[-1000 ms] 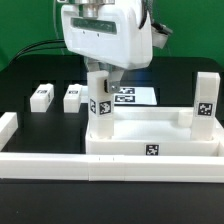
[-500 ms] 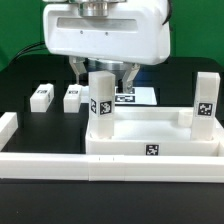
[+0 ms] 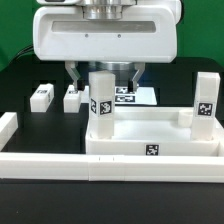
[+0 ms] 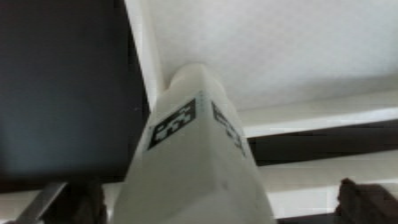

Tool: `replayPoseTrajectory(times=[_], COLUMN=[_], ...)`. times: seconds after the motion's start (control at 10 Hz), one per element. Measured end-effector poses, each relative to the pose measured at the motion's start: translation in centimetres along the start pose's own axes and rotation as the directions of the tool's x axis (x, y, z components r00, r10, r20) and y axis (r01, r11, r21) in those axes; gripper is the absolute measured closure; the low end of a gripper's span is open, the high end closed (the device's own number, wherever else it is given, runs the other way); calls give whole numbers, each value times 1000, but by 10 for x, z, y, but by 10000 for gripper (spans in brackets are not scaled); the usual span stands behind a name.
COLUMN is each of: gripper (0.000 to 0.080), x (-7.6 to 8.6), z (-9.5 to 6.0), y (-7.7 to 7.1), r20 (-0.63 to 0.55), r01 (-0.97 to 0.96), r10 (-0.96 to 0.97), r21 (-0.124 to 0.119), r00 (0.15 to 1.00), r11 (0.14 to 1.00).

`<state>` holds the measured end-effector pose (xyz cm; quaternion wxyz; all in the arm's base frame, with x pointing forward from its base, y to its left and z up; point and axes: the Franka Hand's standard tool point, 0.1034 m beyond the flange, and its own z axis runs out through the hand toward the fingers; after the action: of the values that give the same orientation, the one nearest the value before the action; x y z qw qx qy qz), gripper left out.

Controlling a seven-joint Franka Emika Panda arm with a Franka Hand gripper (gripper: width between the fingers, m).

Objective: Assemble desk

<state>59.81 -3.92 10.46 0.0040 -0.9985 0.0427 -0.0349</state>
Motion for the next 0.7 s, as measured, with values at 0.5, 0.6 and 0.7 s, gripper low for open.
replayPoseTrajectory(times=[0.5,0.6,0.7], gripper=[150,159,327], x=[-2,-2,-2], z=[1,2,2], y=[5,6,6], r20=[10,13,13], r01=[337,382,395], r10=[-337,-382,-394], r21=[-12,-15,-15], r00=[942,924,919], r11=[942,924,919])
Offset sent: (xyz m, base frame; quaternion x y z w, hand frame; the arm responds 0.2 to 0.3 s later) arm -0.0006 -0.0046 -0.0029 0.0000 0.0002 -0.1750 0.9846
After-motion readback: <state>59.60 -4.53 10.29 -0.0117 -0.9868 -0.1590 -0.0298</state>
